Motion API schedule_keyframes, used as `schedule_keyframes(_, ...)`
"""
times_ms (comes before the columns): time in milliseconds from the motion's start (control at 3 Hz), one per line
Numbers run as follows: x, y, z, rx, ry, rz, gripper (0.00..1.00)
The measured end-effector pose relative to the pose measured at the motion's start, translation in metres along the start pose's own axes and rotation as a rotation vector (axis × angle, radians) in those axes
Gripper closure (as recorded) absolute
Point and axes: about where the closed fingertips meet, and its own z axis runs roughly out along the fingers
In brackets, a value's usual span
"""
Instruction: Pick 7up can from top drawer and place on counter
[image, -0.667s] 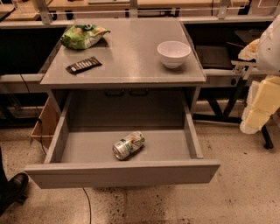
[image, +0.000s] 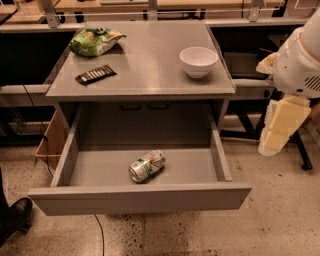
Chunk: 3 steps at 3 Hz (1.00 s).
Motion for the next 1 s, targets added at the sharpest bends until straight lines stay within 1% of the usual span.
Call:
schedule_keyframes(333, -0.026, 0.0, 0.067, -0.032, -0.06, -0.092, 0.0)
schedule_keyframes(667, -0.045, 0.004, 0.124, -0.06, -0.116, -0.152, 0.0)
schedule_keyframes(1000, -0.082, 0.011, 0.18, -0.097, -0.196, -0.197, 0.0)
